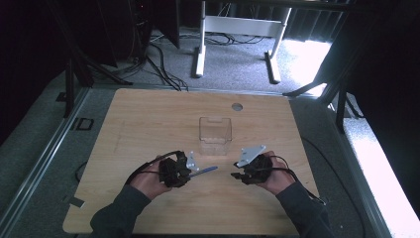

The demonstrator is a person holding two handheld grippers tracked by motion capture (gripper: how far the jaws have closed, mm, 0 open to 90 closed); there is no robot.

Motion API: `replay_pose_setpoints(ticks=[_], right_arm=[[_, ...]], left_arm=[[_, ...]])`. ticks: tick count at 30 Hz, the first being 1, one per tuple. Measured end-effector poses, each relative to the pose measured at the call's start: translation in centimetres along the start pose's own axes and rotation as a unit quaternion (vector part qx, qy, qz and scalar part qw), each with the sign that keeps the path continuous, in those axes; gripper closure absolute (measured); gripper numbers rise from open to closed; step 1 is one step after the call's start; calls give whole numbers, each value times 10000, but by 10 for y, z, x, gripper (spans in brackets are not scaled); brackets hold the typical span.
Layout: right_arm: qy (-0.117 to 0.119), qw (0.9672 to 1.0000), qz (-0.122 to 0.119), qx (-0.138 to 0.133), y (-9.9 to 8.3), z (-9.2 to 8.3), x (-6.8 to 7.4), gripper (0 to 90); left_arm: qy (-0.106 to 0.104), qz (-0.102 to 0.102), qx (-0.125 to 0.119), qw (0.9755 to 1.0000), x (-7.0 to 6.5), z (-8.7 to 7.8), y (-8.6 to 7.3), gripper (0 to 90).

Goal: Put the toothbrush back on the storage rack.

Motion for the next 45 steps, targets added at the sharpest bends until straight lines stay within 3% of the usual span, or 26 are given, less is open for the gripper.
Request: replay_pose_setpoints(ticks=[24,36,45], right_arm=[[603,9976,-326,-83,9,15,17,638],[935,9942,-463,-254,13,19,23,715],[1038,9925,-557,-329,14,21,26,745]], left_arm=[[-117,631,153,9978,-27,13,15,813],[-197,726,73,9971,-30,12,16,813],[-232,823,119,9963,-32,13,17,813]])
Point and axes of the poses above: each handheld gripper's, and its own axes: z roughly forward along the jaws, y roughly out of its top, x roughly to its left, the point moved 4 cm from there along z, roughly forward along the jaws, and after that the axes turned 9 degrees about -z, right-handed, at the moved point
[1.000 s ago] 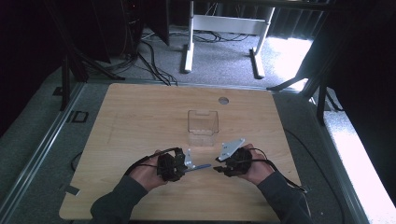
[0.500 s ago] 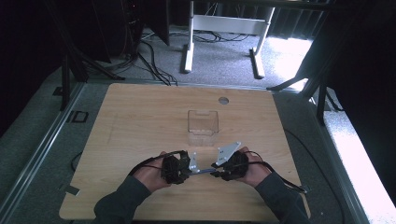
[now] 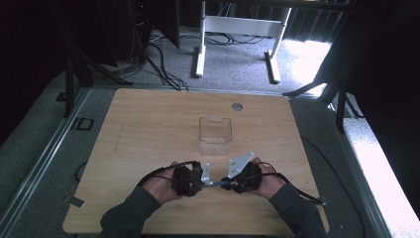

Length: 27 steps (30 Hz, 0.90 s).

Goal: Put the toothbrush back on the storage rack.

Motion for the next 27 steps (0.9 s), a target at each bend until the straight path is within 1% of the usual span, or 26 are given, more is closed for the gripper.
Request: replay_pose_setpoints(ticks=[2,4,5,8,10,11,12,13,14,16,19,20,21,22,23,26,27], right_arm=[[30,10000,-21,-27,0,1,0,751],[5,10000,-35,-12,0,1,1,778],[28,10000,-60,-12,0,1,1,789],[57,9999,-90,-13,0,1,1,796],[2,9999,-133,-35,1,1,2,804],[2,9999,-136,-51,1,1,2,809],[0,9999,-114,-50,1,1,3,812],[-63,9999,-126,-22,1,0,3,812],[-73,9999,-126,-14,0,0,2,813],[-134,9998,-110,11,-1,0,1,813],[-223,9997,-33,-17,-2,-2,-1,814],[-223,9997,-33,-17,-2,-2,-1,814],[-311,9995,41,-17,-4,-3,-3,813],[-311,9995,41,-17,-4,-3,-3,814],[-357,9993,105,-59,-7,-4,-4,814],[-406,9991,124,-69,-8,-6,-5,814],[-472,9987,163,-96,-9,-8,-6,814]], left_arm=[[-1,4,-11,10000,0,1,1,813],[-11,29,6,10000,-1,1,1,813],[-6,33,8,10000,-1,1,1,813],[11,11,17,10000,1,1,0,812],[43,-57,-24,10000,3,0,0,799],[73,-150,-76,9998,4,0,0,784],[69,-194,-101,9997,5,-1,0,749],[83,-213,-106,9997,6,-1,-1,712],[109,-254,-146,9995,7,-2,-1,680],[163,-357,-237,9989,10,-6,-3,640],[159,-527,-408,9976,15,-12,-6,615],[159,-527,-408,9976,15,-12,-6,608],[165,-632,-509,9966,17,-14,-8,602],[169,-715,-585,9956,20,-17,-10,602],[146,-802,-666,9944,21,-19,-12,602],[133,-1012,-887,9908,26,-25,-18,602],[128,-1068,-946,9897,27,-28,-20,602]])
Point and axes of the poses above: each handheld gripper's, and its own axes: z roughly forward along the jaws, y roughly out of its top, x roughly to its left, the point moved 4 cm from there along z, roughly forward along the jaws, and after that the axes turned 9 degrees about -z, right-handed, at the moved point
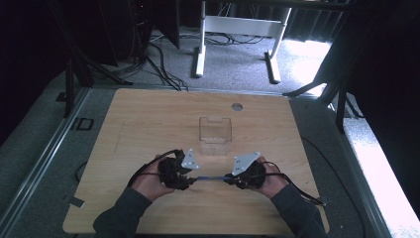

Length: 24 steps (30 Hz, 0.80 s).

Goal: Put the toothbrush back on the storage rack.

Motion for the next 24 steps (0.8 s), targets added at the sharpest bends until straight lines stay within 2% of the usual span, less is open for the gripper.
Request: replay_pose_setpoints(ticks=[4,8,13,15,20,24], right_arm=[[-114,9999,52,-72,-1,-4,-3,814],[-299,9992,144,-204,0,-9,-7,814],[-491,9977,244,-400,1,-17,-10,814],[-596,9966,301,-490,2,-21,-12,814],[-763,9943,387,-644,3,-28,-16,814],[-913,9919,505,-727,2,-34,-20,814]], left_arm=[[-80,-287,-269,9992,5,-9,-7,601],[-151,-533,-482,9973,10,-13,-13,596],[-213,-690,-614,9955,13,-16,-19,595],[-340,-857,-807,9925,16,-16,-23,592],[-400,-991,-919,9900,19,-14,-26,592],[-454,-1105,-1064,9871,22,-12,-25,592]])
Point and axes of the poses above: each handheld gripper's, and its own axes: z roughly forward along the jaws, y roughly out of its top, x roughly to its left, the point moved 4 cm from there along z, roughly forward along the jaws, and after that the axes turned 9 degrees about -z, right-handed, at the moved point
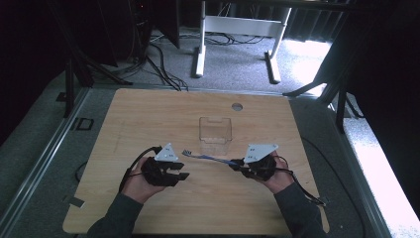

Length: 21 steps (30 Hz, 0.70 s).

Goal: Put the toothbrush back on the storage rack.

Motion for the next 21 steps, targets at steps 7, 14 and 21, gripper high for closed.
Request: replay_pose_setpoints(ticks=[7,14,21], right_arm=[[-183,9994,148,-235,3,-9,-5,814],[-318,9978,285,-501,5,-15,-9,814],[-394,9963,369,-671,7,-19,-11,814]], left_arm=[[-105,-184,-281,9994,3,1,7,590],[-189,-392,-544,9976,9,-1,12,591],[-152,-478,-685,9964,13,-1,14,591]])
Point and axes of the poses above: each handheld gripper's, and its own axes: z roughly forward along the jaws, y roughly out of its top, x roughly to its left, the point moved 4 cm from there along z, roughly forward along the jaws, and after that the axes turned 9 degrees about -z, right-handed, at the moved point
